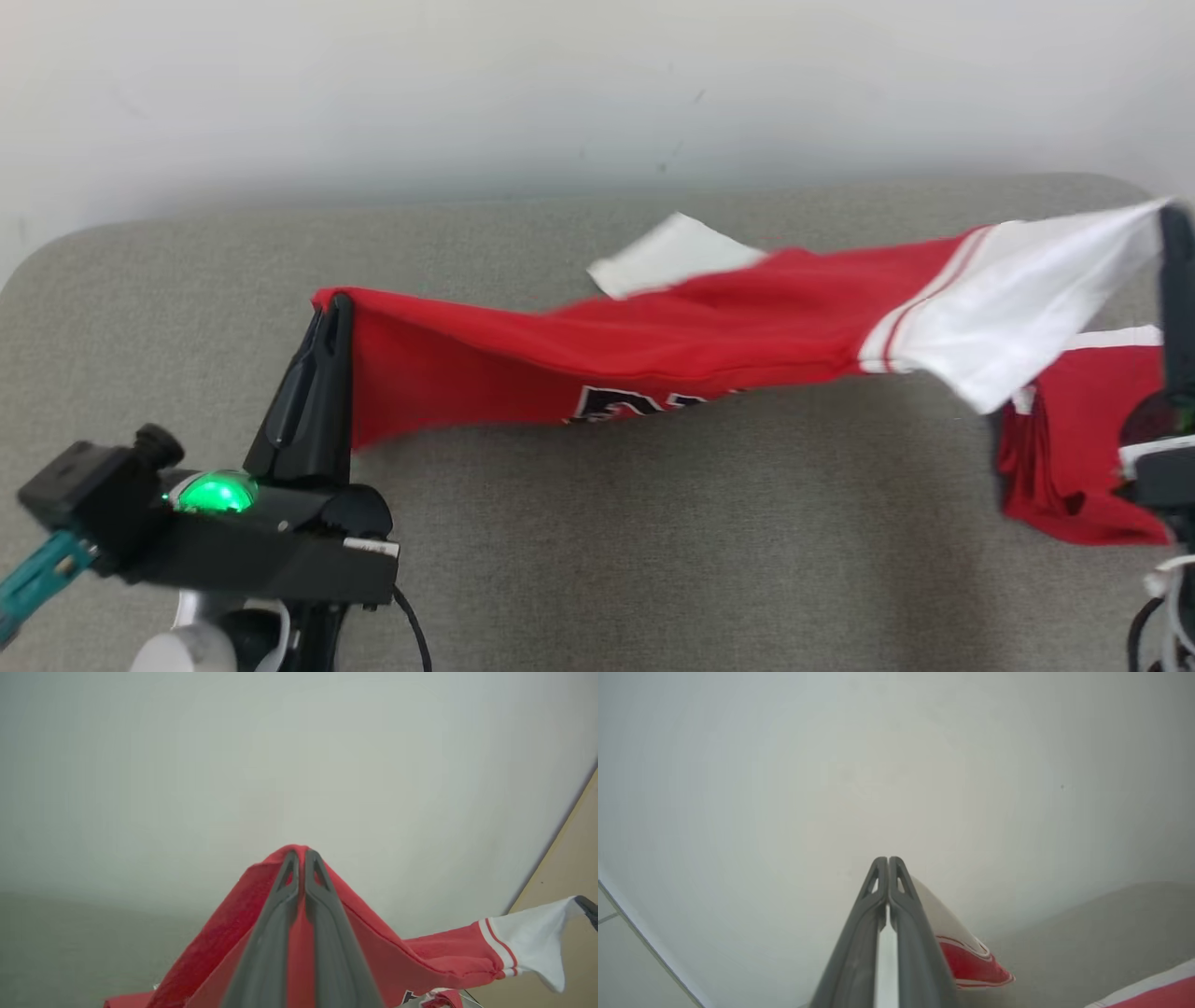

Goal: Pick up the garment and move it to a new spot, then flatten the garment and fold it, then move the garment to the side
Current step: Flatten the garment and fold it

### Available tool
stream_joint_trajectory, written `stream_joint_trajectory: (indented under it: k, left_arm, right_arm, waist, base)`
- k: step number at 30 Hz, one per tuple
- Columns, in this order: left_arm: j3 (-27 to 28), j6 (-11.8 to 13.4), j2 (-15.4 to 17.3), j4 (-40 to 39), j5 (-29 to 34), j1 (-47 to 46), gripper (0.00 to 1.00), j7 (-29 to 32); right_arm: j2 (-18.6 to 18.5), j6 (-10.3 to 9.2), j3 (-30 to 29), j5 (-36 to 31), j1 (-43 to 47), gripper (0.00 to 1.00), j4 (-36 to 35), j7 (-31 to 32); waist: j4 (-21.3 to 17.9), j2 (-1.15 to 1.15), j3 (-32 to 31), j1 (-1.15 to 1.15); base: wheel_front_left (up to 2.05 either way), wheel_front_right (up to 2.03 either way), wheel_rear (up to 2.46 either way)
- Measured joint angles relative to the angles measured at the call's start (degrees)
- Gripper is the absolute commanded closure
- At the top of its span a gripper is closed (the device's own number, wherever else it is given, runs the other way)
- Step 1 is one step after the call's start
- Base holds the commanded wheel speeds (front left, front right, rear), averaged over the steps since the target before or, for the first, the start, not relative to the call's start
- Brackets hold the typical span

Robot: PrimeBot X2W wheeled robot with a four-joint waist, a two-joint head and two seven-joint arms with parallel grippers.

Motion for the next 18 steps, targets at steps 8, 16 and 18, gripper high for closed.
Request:
stream_joint_trajectory:
  k: [8,16,18]
  left_arm:
    - [-0.1,-2.1,-0.4,-13.7,-4.9,1.5,1.0,0.5]
    - [-1.7,-2.9,0.2,-9.8,-8.4,-3.9,1.0,7.4]
    - [-0.7,-2.6,0.6,-3.2,-8.4,-8.2,1.0,9.1]
  right_arm:
    - [0.0,1.42,-1.2,7.8,-5.4,1.0,-13.7,-3.0]
    - [-0.5,1.33,1.6,8.5,-11.0,1.0,-5.4,-0.3]
    - [-1.2,1.33,3.3,7.3,-14.7,1.0,2.1,0.2]
  waist:
    - [-2.2,-0.01,-1.4,0.0]
    - [-2.5,-0.01,1.1,0.0]
    - [-2.5,-0.01,2.3,0.0]
  base:
    - [0.0,0.0,0.0]
    - [0.0,0.0,0.0]
    - [0.0,0.0,0.0]
